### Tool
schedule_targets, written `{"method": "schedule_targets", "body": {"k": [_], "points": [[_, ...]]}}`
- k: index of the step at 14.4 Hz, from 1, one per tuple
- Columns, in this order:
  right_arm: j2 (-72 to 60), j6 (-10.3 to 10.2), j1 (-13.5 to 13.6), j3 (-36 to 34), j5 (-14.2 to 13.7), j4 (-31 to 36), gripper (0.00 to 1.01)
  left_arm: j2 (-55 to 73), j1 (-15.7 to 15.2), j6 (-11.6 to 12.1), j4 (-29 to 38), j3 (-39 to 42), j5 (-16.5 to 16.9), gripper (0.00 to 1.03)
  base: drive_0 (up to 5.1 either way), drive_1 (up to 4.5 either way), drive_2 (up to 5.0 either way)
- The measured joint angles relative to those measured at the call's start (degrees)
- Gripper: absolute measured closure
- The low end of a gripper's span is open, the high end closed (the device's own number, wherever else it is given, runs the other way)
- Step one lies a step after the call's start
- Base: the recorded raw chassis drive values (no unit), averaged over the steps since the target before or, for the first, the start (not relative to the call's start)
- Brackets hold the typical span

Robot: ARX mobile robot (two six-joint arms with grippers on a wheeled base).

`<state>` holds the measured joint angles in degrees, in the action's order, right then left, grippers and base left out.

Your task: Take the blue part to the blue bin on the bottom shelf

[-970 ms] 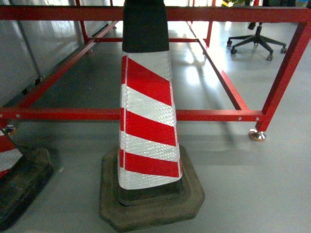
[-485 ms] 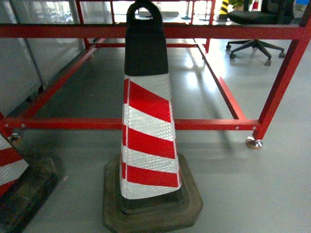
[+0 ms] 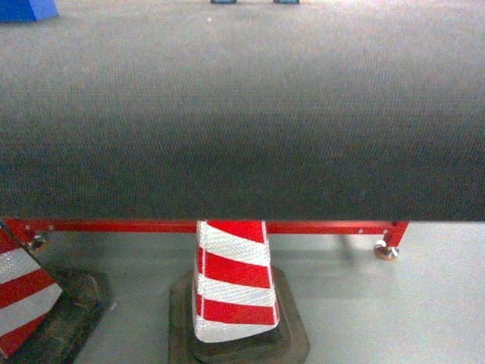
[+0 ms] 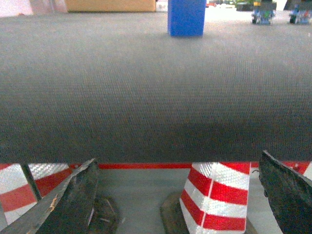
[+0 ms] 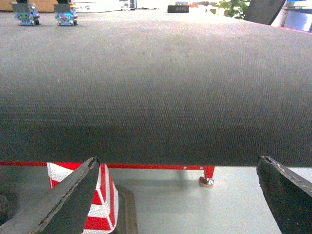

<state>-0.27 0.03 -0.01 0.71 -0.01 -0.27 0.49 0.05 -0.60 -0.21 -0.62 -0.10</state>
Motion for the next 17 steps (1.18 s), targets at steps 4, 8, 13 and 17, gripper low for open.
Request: {"method": "schedule_targets", "body": {"k": [4, 8, 13, 17], "points": [[0.00, -0.09, 0.00, 0.00, 0.04, -0.04, 0.03, 0.00, 0.00, 0.04, 0.00, 0.00, 0.11, 0.05, 0.0, 0.00, 0.0], [0.00, -0.15, 0.00, 0.00, -0.07, 0.02, 0.03, 0.00, 0.00, 0.07, -0.04, 0.00, 0.15, 0.05, 0.0, 0.00, 0.0], [0.00, -0.07, 0.00, 0.00, 0.00, 0.50, 0.03, 0.00, 0.00, 0.02, 0.26, 0.00, 0.07, 0.05, 0.0, 0.00, 0.0], [0.00, -0.07, 0.00, 0.00, 0.00, 0.00, 0.03, 0.00, 0.00, 0.02, -0.02, 0.00, 0.09, 0.05, 0.0, 0.00, 0.0]]}}
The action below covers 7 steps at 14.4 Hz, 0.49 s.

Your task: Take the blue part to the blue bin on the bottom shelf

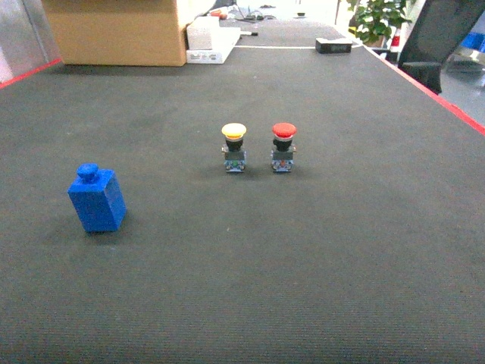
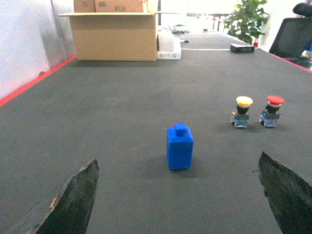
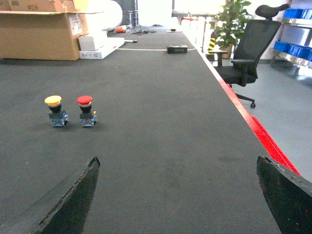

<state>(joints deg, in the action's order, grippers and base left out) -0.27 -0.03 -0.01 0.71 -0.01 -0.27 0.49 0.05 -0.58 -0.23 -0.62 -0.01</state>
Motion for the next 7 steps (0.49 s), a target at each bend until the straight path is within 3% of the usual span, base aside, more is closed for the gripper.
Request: {"method": "schedule_targets", "body": {"k": [7], "points": [[0.00, 0.02, 0.00, 0.00, 0.00, 0.00, 0.03, 0.00, 0.00, 0.00, 0.00, 0.00, 0.00, 0.05, 0.0, 0.00, 0.0]]}}
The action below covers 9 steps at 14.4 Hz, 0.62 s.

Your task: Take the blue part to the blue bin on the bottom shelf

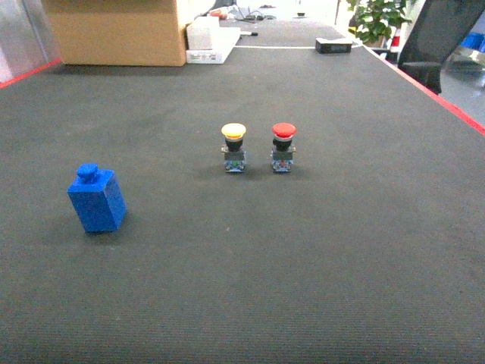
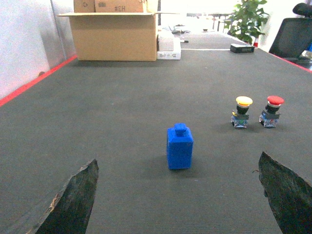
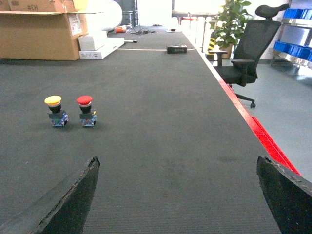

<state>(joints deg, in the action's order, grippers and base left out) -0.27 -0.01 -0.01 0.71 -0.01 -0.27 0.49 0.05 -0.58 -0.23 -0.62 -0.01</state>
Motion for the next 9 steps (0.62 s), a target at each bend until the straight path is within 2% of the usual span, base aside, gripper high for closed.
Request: {"method": "schedule_targets", "body": {"k": [2, 3, 4, 7, 9], "points": [[0.00, 0.00, 0.00, 0.00, 0.00, 0.00, 0.03, 0.11, 0.11, -0.02, -0.48, -0.02, -0.52, 0.05, 0.0, 0.00, 0.0], [0.00, 0.00, 0.00, 0.00, -0.04, -0.02, 0.03, 4.20, 4.13, -1.18, -6.16, -2.01, -9.77, 0.05, 0.0, 0.00, 0.0], [0.00, 0.00, 0.00, 0.00, 0.07, 0.02, 0.03, 9.60, 5.35, -1.66, -4.22, -2.47, -15.04, 0.05, 0.0, 0.00, 0.0], [0.00, -0.02, 0.00, 0.00, -0.02, 0.00, 0.03, 15.47, 4.92, -1.88, 2.32, -2.47, -17.51, 0.05, 0.0, 0.00, 0.0], [0.00, 0.00, 0.00, 0.00, 0.00, -0.09, 0.03, 20.76, 4.74, -1.92, 7.93, -2.80, -16.90, 0.05, 0.0, 0.00, 0.0]]}}
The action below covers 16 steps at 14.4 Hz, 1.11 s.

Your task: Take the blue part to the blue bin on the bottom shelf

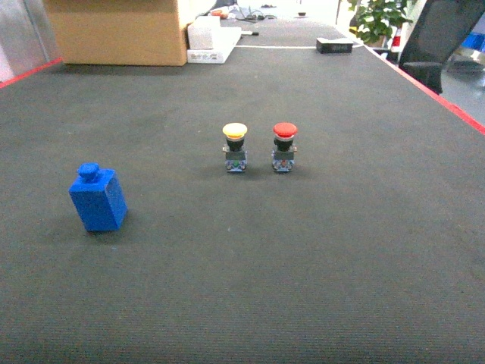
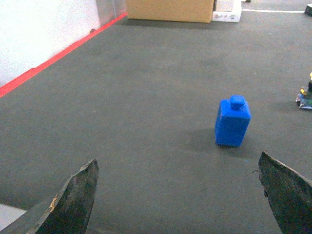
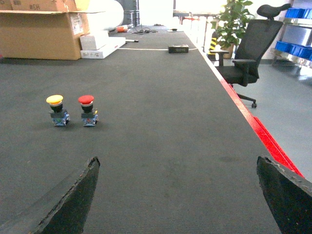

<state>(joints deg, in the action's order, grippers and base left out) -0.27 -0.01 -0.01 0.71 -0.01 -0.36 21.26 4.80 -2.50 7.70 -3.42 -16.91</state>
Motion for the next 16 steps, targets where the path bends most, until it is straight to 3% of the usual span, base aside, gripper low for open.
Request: {"method": "schedule_targets", "body": {"k": [1, 4, 7, 8, 9, 16], "points": [[0.00, 0.00, 0.02, 0.00, 0.02, 0.07, 0.03, 3.89, 0.61, 0.09, 3.28, -0.39, 0.33, 0.05, 0.0, 0.00, 0.0], [0.00, 0.00, 0.00, 0.00, 0.00, 0.04, 0.03, 26.84, 4.02, 1.44, 22.27, -4.74, 2.73, 0.05, 0.0, 0.00, 0.0], [0.00, 0.00, 0.00, 0.00, 0.00, 0.07, 0.03, 48.39, 4.02, 1.64, 37.51, -12.50, 4.59, 0.05, 0.0, 0.00, 0.0], [0.00, -0.02, 0.00, 0.00, 0.00, 0.07, 0.03, 65.61, 3.65, 2.47, 46.14, -18.86, 6.34, 0.05, 0.0, 0.00, 0.0], [0.00, -0.02, 0.00, 0.00, 0.00, 0.07, 0.03, 80.02, 2.54, 1.40, 48.48, -26.43, 9.03, 0.05, 0.0, 0.00, 0.0], [0.00, 0.00, 0.00, 0.00, 0.00, 0.07, 0.03, 97.24, 1.20, 1.20, 46.86, -41.05, 11.02, 0.05, 0.0, 0.00, 0.0]]}}
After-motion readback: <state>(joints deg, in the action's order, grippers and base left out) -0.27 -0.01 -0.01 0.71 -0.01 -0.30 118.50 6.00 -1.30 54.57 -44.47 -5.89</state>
